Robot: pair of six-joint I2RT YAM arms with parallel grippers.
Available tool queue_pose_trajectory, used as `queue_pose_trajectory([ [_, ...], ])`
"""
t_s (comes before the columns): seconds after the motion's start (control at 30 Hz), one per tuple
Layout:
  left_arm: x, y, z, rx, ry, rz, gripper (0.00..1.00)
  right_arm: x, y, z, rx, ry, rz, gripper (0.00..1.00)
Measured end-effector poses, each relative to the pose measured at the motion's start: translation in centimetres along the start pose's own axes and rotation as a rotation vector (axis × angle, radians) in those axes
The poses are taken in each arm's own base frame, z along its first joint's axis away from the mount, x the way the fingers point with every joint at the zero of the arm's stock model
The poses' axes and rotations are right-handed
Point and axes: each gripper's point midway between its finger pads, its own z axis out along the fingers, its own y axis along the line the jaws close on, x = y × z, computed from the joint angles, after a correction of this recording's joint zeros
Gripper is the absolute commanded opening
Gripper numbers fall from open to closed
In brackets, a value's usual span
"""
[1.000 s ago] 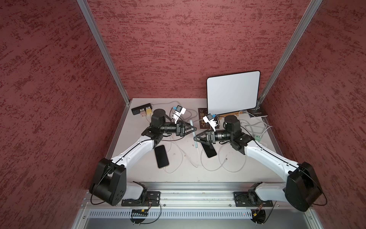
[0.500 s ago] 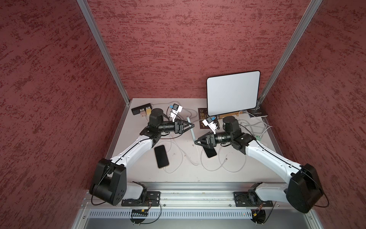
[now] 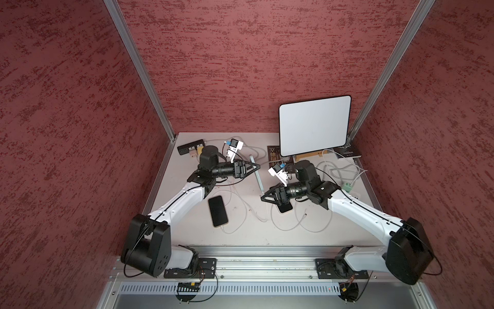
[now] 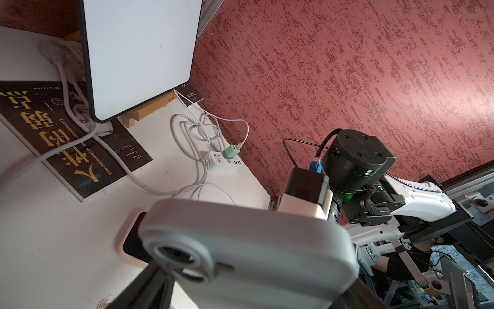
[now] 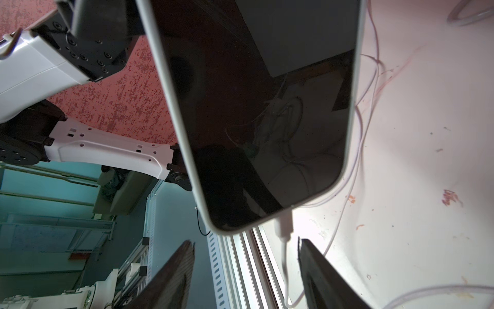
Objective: Unplug the charging cable from the phone
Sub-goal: Remove the charging cable from the phone.
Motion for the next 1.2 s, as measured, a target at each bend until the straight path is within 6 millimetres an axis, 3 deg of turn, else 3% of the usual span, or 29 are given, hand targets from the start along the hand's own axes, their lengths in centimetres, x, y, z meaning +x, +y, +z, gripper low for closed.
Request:
queue_pose_trajectory([
  [0.3, 0.0, 0.0, 0.0, 0.000, -0.001, -0.006, 0.06, 0.3, -1.0, 0.4, 0.036, 0.008, 0.009, 0.22],
  [0.63, 0.0, 0.0, 0.0, 0.000, -0.001, -0.010, 0.06, 0.5, -1.7, 0.5, 0.062, 0.013, 0.020, 0.00],
  [1.2, -0.4, 0.3, -0.4, -0.010, -0.014, -0.010, 0.06, 1.5, -2.7, 0.7, 0.087, 0.027, 0.019, 0.03],
])
